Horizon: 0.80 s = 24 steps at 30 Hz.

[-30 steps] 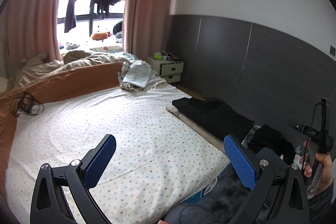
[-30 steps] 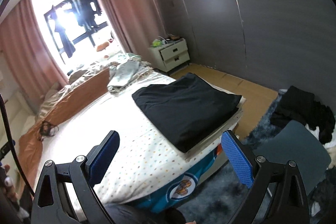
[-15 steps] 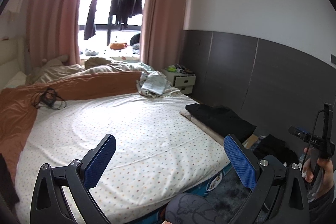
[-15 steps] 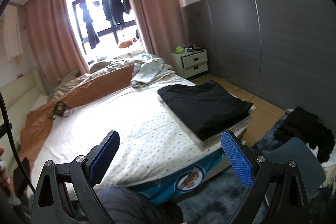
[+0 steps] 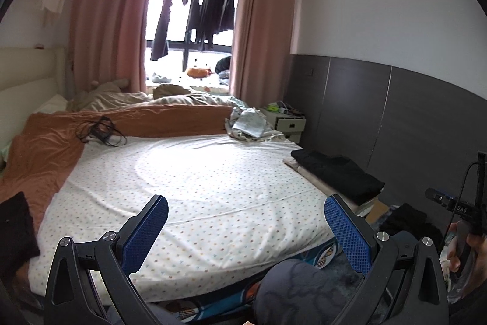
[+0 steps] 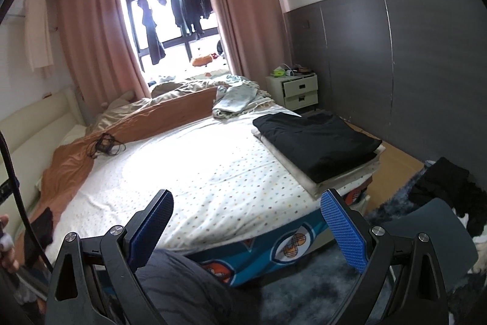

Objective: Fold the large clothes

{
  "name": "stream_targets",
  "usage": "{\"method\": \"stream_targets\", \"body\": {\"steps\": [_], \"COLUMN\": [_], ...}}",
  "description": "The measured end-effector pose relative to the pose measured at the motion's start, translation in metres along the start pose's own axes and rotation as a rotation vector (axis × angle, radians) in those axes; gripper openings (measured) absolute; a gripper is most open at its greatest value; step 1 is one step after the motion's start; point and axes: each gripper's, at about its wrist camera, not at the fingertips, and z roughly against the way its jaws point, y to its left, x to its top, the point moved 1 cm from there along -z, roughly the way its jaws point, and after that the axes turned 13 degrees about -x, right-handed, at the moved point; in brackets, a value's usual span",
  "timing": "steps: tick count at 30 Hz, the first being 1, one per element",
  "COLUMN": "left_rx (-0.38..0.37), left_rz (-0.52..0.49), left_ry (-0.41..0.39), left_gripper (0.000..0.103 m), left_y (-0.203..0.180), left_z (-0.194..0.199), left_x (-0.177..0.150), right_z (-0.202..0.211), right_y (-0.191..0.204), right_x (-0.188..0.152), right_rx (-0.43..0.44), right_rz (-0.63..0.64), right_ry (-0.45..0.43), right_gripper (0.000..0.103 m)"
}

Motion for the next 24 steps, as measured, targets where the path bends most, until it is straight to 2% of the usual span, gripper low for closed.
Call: {"method": "stream_targets", "body": {"steps": [12, 24], "left_rx": [0.077, 0.063], "left_rz": [-0.029, -0.014], "left_ry": [-0.032, -0.028], "left_gripper": [0.103, 0.103], "left_y": [-0.023, -0.036], "left_z": [0.034, 0.053], "left_x": [-0.045, -0.063], "right_z": [0.02, 0.038], "right_y": [0.025, 0.029], "right_x": [-0.044, -0.069], "right_rx": [0.052, 0.052], "right_rz": [0.033, 0.051], "right_ry": [-0.024, -0.026], "right_gripper": [0.098, 0.098]}}
